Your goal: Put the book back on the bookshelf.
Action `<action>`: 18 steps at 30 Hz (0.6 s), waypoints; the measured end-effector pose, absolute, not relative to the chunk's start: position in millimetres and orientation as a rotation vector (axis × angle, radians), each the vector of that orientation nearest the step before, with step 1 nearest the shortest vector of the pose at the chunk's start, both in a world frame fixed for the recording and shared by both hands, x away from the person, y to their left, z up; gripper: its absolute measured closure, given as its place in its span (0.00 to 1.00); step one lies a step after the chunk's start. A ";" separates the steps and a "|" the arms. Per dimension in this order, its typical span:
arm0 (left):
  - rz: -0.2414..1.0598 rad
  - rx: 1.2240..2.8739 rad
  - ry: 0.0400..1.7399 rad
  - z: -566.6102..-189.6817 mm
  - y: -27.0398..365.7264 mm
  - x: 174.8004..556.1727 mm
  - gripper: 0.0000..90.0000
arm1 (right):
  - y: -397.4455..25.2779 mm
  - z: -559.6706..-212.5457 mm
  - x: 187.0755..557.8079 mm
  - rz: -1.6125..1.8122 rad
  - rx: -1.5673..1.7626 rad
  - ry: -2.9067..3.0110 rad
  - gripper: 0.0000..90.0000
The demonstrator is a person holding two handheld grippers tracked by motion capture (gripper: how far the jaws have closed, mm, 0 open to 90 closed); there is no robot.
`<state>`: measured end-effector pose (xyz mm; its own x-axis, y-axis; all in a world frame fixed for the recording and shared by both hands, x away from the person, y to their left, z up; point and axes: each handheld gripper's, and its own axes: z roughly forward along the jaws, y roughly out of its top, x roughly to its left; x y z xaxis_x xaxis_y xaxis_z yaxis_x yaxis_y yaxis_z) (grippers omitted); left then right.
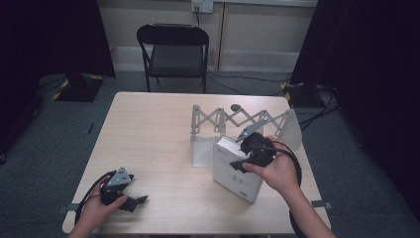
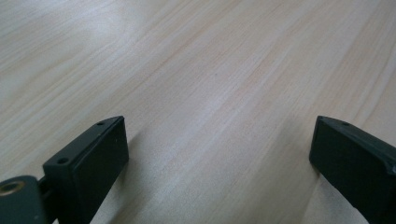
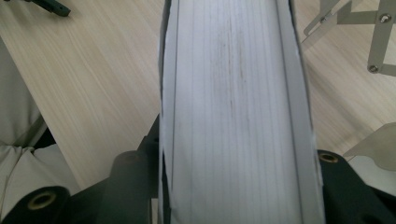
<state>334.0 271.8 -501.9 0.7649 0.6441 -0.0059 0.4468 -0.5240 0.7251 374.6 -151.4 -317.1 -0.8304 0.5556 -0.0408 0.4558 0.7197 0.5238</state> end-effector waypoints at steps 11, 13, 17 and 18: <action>0.339 2.223 0.805 -501.5 272.2 334.4 0.04 | -157.7 -322.8 372.9 0.795 0.810 2.714 0.58; 0.339 2.224 0.804 -501.5 272.2 334.4 0.04 | -158.9 -322.1 371.6 0.765 0.808 2.727 0.58; 0.339 2.224 0.804 -501.5 272.2 334.4 0.04 | -161.1 -322.0 371.2 0.767 0.810 2.728 0.58; 0.339 2.224 0.804 -501.5 272.2 334.4 0.04 | -160.2 -322.0 371.1 0.768 0.808 2.728 0.58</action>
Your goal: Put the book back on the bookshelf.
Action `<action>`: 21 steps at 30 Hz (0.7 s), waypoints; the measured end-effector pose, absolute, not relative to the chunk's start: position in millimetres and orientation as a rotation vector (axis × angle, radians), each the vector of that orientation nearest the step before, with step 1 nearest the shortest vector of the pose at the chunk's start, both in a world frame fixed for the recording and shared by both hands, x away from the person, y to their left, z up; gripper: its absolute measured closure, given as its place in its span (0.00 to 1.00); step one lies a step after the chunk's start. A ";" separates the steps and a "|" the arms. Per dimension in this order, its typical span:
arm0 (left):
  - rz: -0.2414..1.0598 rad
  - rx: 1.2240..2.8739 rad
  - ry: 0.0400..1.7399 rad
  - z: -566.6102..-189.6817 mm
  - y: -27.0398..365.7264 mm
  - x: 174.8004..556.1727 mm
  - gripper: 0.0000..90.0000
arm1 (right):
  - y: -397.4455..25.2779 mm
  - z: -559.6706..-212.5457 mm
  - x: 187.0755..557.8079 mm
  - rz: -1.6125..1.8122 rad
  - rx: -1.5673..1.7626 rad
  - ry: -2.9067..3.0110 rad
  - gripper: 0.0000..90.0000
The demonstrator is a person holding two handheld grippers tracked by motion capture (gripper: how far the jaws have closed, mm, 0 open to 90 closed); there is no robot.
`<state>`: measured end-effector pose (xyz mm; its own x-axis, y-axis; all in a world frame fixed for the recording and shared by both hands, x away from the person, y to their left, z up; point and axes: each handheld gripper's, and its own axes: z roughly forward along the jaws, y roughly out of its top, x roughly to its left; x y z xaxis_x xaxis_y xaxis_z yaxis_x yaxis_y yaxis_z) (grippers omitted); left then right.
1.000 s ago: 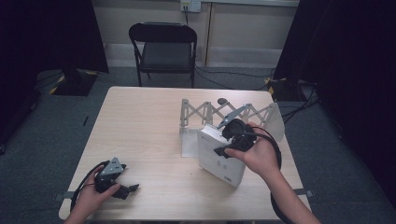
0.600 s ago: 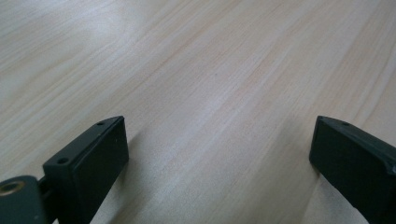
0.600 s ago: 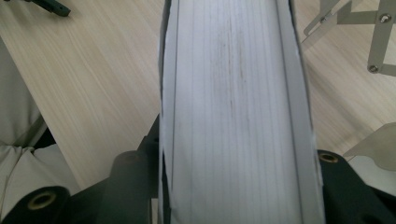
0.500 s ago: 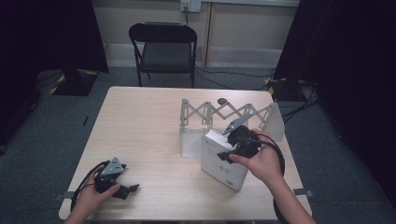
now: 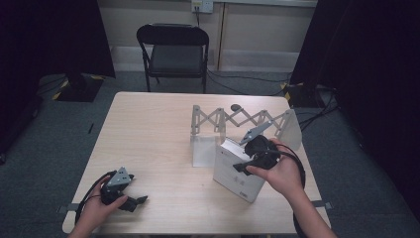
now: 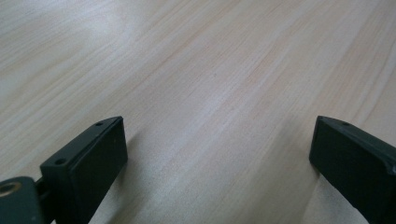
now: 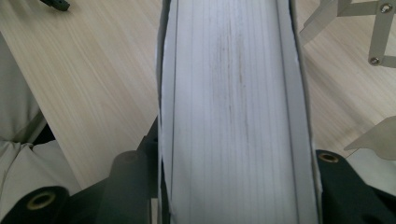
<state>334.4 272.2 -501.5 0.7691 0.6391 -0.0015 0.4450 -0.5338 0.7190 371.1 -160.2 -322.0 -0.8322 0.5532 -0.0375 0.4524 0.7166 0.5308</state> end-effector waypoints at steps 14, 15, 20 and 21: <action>0.339 2.224 0.804 -501.5 272.2 334.4 0.04 | -156.0 -317.2 374.9 0.670 0.842 2.769 0.59; 0.339 2.224 0.804 -501.4 272.2 334.4 0.04 | -155.9 -317.2 374.8 0.669 0.844 2.768 0.59; 0.338 2.224 0.804 -501.4 272.2 334.4 0.04 | -158.1 -316.7 374.9 0.684 0.856 2.762 0.60; 0.338 2.224 0.804 -501.4 272.2 334.4 0.04 | -159.5 -316.2 375.4 0.692 0.856 2.761 0.60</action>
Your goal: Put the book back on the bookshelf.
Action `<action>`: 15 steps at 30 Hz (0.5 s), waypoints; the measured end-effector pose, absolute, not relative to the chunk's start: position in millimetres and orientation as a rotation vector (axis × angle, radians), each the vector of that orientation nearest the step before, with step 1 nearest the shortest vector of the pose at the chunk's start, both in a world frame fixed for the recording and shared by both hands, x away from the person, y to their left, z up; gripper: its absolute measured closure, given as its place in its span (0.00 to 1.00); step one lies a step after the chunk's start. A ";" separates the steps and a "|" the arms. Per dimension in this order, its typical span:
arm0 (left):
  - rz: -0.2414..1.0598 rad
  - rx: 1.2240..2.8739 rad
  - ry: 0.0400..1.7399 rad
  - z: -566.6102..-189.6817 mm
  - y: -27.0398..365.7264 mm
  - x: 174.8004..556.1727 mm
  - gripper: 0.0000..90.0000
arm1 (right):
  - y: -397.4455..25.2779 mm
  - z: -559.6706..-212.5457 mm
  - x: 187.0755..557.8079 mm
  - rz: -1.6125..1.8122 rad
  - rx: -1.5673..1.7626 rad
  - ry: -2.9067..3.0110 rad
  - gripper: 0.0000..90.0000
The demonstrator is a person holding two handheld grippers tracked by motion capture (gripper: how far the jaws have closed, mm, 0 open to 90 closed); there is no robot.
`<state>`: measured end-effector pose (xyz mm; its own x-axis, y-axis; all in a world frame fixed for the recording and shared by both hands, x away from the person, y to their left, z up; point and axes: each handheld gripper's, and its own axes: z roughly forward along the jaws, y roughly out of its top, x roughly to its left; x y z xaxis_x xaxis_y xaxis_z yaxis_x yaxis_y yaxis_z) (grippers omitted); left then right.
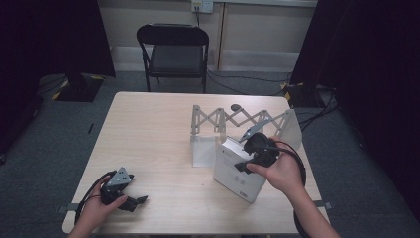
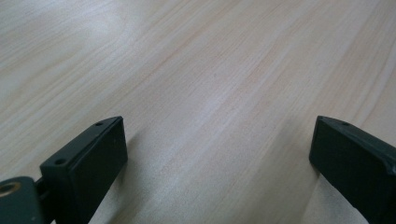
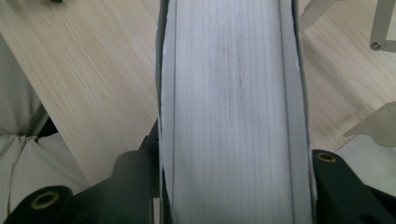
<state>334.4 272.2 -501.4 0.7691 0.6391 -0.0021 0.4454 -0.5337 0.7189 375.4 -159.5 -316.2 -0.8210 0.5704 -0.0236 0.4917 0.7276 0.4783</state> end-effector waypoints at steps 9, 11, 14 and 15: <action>0.338 2.216 0.810 -501.7 271.9 334.2 0.04 | -166.9 -303.3 376.7 0.657 0.881 2.768 0.59; 0.339 2.216 0.810 -501.7 271.9 334.2 0.04 | -168.8 -301.0 376.2 0.649 0.874 2.768 0.59; 0.345 2.221 0.802 -501.4 272.2 334.7 0.04 | -173.2 -296.9 375.0 0.660 0.886 2.751 0.59; 0.345 2.221 0.803 -501.4 272.1 334.7 0.04 | -174.7 -295.4 374.6 0.665 0.897 2.746 0.59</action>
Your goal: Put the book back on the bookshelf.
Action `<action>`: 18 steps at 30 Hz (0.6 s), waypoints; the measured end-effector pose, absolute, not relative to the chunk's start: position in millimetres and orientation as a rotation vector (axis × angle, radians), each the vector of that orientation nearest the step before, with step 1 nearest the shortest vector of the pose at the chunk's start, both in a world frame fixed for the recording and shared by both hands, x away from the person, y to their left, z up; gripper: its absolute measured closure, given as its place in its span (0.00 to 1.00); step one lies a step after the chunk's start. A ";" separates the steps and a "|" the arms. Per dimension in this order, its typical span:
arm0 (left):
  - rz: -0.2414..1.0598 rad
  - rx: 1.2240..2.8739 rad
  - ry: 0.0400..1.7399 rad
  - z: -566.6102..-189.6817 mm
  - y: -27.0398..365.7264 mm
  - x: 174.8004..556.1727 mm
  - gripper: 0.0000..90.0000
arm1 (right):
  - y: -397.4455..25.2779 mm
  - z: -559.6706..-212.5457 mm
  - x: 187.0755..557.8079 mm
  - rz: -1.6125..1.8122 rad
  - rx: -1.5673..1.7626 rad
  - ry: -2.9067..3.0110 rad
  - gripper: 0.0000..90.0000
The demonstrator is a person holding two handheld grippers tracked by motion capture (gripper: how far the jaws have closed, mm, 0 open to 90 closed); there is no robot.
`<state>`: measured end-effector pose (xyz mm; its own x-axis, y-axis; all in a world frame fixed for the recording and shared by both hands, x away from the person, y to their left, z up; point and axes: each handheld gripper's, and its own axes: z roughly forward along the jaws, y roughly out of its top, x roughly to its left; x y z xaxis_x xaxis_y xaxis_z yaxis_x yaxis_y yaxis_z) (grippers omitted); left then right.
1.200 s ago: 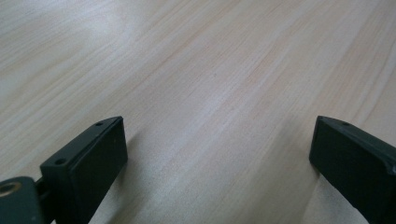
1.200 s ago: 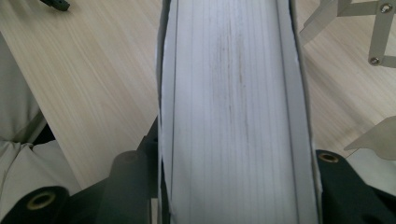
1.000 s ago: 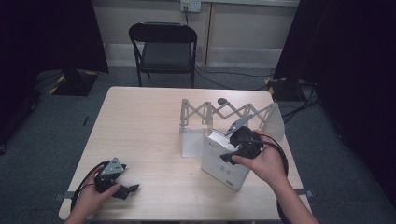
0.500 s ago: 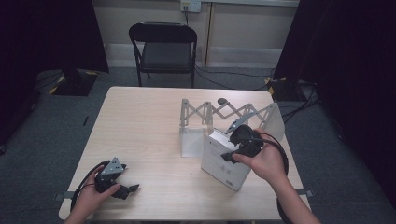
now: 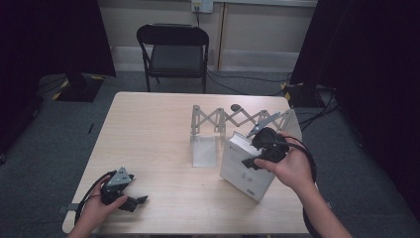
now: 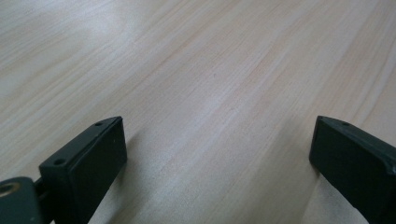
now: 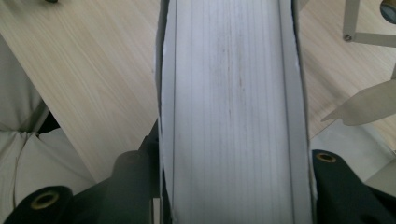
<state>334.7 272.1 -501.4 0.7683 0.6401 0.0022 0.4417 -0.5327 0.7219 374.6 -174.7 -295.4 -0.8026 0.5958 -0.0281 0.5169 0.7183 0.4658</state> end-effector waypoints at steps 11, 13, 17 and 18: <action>0.346 2.223 0.804 -501.4 271.9 334.6 0.04 | -186.8 -286.5 372.8 0.668 0.925 2.732 0.59; 0.346 2.222 0.804 -501.4 271.9 334.6 0.04 | -189.6 -285.7 372.5 0.666 0.938 2.730 0.59; 0.346 2.223 0.803 -501.4 271.9 334.6 0.04 | -195.4 -284.0 372.4 0.657 0.961 2.733 0.59; 0.346 2.222 0.804 -501.4 271.9 334.6 0.04 | -196.5 -283.6 372.3 0.654 0.969 2.734 0.59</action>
<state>334.6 271.9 -501.4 0.7679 0.6405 0.0031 0.4423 -0.5338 0.7207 372.3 -196.5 -283.6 -0.7752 0.6316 -0.0116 0.5580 0.6932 0.4563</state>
